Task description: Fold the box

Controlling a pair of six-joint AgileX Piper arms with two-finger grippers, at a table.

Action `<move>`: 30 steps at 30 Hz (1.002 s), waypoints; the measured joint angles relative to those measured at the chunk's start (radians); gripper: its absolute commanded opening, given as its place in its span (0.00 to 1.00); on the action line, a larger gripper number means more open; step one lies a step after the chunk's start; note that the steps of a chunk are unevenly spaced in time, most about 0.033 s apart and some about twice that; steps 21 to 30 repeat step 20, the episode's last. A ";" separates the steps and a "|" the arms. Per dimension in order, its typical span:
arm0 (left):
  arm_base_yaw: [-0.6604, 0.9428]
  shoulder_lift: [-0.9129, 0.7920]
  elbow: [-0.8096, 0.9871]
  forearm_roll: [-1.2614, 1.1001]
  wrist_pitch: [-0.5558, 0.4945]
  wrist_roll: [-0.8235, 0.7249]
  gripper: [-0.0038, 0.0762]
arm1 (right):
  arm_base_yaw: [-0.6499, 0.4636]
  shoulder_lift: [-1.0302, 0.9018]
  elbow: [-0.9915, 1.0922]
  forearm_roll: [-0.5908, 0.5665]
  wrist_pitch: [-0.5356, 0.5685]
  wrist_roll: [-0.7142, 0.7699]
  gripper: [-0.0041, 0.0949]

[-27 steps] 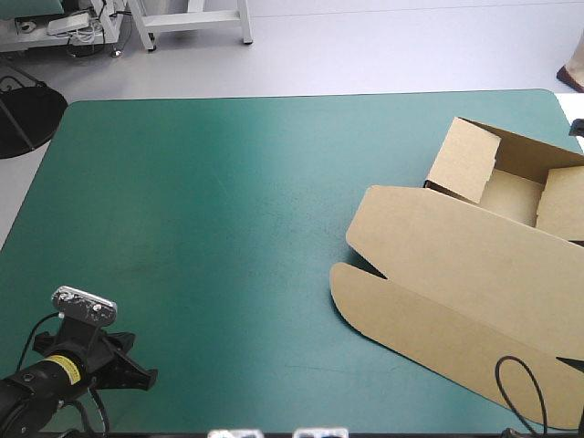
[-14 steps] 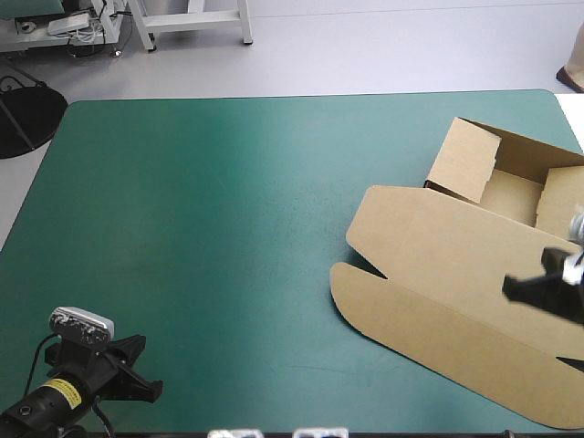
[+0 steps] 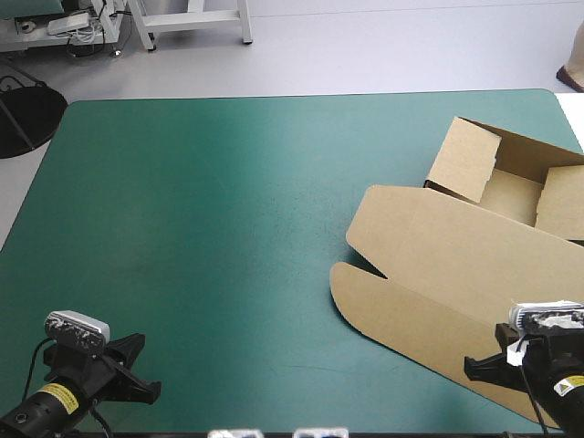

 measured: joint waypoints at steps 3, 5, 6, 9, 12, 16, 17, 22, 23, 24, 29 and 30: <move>0.000 0.000 0.000 -0.002 0.000 0.000 0.04 | 0.036 0.000 0.016 0.018 -0.003 -0.031 0.03; 0.000 0.000 0.000 -0.003 0.000 0.000 0.04 | 0.056 0.000 0.019 0.014 -0.010 -0.042 0.03; 0.000 0.000 0.000 -0.003 0.000 0.000 0.04 | 0.063 0.000 0.019 0.015 -0.018 -0.046 0.03; 0.000 0.000 0.000 -0.003 0.000 0.000 0.04 | 0.071 0.000 0.019 0.015 -0.047 -0.050 0.03; 0.000 0.000 0.000 -0.003 0.000 0.000 0.04 | 0.071 0.000 0.019 0.015 -0.054 -0.050 0.03; 0.000 0.000 0.000 -0.003 0.000 0.000 0.04 | 0.071 0.000 0.031 0.015 -0.052 -0.050 0.03; 0.000 0.000 0.000 -0.003 0.000 0.000 0.04 | 0.071 0.000 0.040 0.015 -0.052 -0.050 0.03; 0.000 0.000 0.000 -0.003 -0.001 0.000 0.04 | 0.071 0.000 0.082 0.015 -0.045 -0.048 0.03; 0.000 0.000 0.000 -0.003 -0.001 0.000 0.04 | 0.071 0.000 0.082 0.015 -0.045 -0.048 0.03; 0.000 0.000 0.000 -0.003 -0.001 0.000 0.04 | 0.071 0.000 0.082 0.015 -0.045 -0.048 0.03; 0.000 0.000 0.000 -0.003 -0.001 0.000 0.04 | 0.071 0.000 0.082 0.015 -0.045 -0.048 0.03; 0.000 0.000 0.000 -0.003 -0.001 0.000 0.04 | 0.071 0.000 0.082 0.015 -0.045 -0.048 0.03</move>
